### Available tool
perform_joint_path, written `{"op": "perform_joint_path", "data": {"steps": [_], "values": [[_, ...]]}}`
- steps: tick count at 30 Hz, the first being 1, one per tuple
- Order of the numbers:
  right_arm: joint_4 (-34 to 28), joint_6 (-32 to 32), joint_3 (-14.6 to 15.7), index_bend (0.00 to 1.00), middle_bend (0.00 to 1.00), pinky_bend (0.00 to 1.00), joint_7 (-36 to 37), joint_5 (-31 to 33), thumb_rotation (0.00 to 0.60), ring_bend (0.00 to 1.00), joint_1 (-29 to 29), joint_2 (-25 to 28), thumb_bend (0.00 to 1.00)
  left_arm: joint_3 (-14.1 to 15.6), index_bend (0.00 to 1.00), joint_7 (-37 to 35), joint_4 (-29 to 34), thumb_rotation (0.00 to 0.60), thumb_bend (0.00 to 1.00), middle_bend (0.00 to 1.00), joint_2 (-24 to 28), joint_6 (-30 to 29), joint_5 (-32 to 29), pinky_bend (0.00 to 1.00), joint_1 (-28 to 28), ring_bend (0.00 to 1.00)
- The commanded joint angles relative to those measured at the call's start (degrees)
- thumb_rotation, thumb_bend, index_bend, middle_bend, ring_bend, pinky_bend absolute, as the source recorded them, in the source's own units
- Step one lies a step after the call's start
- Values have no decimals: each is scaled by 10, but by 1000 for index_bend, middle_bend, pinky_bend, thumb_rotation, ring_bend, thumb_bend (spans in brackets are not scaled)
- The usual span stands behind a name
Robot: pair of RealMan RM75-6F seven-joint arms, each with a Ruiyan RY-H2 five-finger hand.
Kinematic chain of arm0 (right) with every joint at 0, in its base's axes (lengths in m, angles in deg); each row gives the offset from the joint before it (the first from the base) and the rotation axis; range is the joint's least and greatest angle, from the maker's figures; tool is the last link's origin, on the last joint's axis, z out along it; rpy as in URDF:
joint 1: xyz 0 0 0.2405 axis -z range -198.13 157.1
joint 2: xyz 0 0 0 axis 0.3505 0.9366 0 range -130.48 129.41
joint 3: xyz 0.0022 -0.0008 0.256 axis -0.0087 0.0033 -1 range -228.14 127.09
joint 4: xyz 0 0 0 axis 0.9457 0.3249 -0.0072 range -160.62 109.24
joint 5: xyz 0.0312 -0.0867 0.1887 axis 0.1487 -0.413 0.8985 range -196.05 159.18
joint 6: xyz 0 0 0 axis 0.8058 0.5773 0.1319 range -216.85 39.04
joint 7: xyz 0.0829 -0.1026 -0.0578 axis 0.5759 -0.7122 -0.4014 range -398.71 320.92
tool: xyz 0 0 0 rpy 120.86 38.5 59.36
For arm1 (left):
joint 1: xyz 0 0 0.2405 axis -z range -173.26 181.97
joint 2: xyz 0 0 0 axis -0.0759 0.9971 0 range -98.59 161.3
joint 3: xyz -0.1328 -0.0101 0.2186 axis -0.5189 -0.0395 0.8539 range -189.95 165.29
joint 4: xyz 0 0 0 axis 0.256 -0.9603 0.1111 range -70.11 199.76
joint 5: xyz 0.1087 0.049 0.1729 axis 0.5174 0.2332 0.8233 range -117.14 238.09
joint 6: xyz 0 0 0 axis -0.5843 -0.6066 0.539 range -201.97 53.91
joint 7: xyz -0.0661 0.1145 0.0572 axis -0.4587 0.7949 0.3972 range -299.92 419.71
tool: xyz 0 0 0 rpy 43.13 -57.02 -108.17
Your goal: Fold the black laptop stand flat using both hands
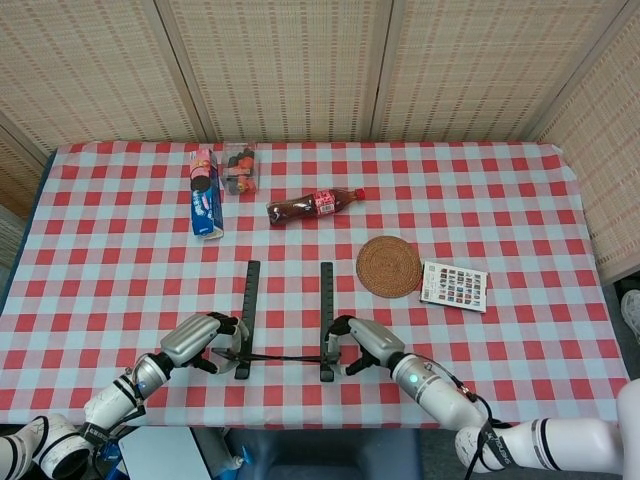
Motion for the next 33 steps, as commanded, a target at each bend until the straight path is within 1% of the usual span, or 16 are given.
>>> {"op": "perform_joint_path", "data": {"steps": [1, 5, 9, 11, 12, 13, 15, 18, 19, 20, 22, 27, 30, 33], "values": [[1, 3, -1, 591, 330, 140, -4, 2, 600, 126, 0, -4, 296, 0, 569, -1, 0, 567, 315, 340, 0, 0, 0, 256, 0, 315], [1, 5, -3, 611, 339, 140, -8, 5, 600, 132, 1, -8, 330, 0, 569, -2, -1, 569, 315, 340, 0, -1, 1, 256, 0, 315], [-2, 7, -3, 611, 336, 140, -11, 2, 600, 132, 4, -5, 331, 1, 567, -4, -1, 565, 315, 340, 2, -3, 2, 256, -1, 315], [-7, 5, -5, 602, 324, 140, -9, -3, 600, 132, 5, -2, 327, 2, 551, -5, 0, 544, 315, 340, 3, -4, 5, 256, -1, 314], [-9, 5, -6, 582, 316, 140, -6, -6, 600, 132, 7, 0, 321, 2, 530, -7, 1, 512, 315, 340, 4, -5, 7, 256, -1, 314], [-10, 5, -7, 548, 309, 140, -5, -11, 600, 132, 8, 2, 308, 3, 502, -10, 2, 465, 315, 340, 5, -7, 9, 256, -1, 313], [-13, 2, -6, 457, 293, 140, -6, -24, 600, 132, 9, 9, 269, 5, 441, -14, 2, 374, 315, 340, 6, -14, 17, 256, -2, 313], [-19, 3, -10, 292, 253, 140, -4, -35, 600, 131, 10, 14, 182, 8, 358, -16, 3, 280, 314, 340, 8, -20, 25, 256, -2, 306], [-21, 4, -11, 243, 236, 140, -3, -37, 600, 127, 11, 15, 150, 8, 341, -18, 3, 263, 314, 340, 9, -22, 26, 256, -3, 304], [-22, 5, -13, 214, 224, 140, -2, -39, 600, 123, 11, 15, 131, 8, 317, -19, 4, 240, 314, 340, 9, -25, 26, 256, -3, 300], [-23, 12, -17, 165, 198, 140, 0, -45, 600, 113, 13, 14, 107, 8, 270, -23, 6, 219, 315, 336, 12, -29, 27, 256, -5, 294], [-22, 25, -27, 75, 143, 140, 5, -52, 600, 91, 17, 6, 100, 6, 167, -34, 18, 175, 315, 266, 25, -36, 28, 256, -5, 239], [-19, 32, -32, 34, 121, 140, 4, -55, 600, 84, 18, 1, 100, 4, 139, -39, 25, 168, 315, 249, 34, -38, 27, 256, -4, 214], [-6, 64, -49, 7, 110, 138, 1, -56, 600, 63, 21, -24, 100, -1, 124, -44, 34, 166, 314, 229, 45, -42, 20, 256, -5, 158]]}}
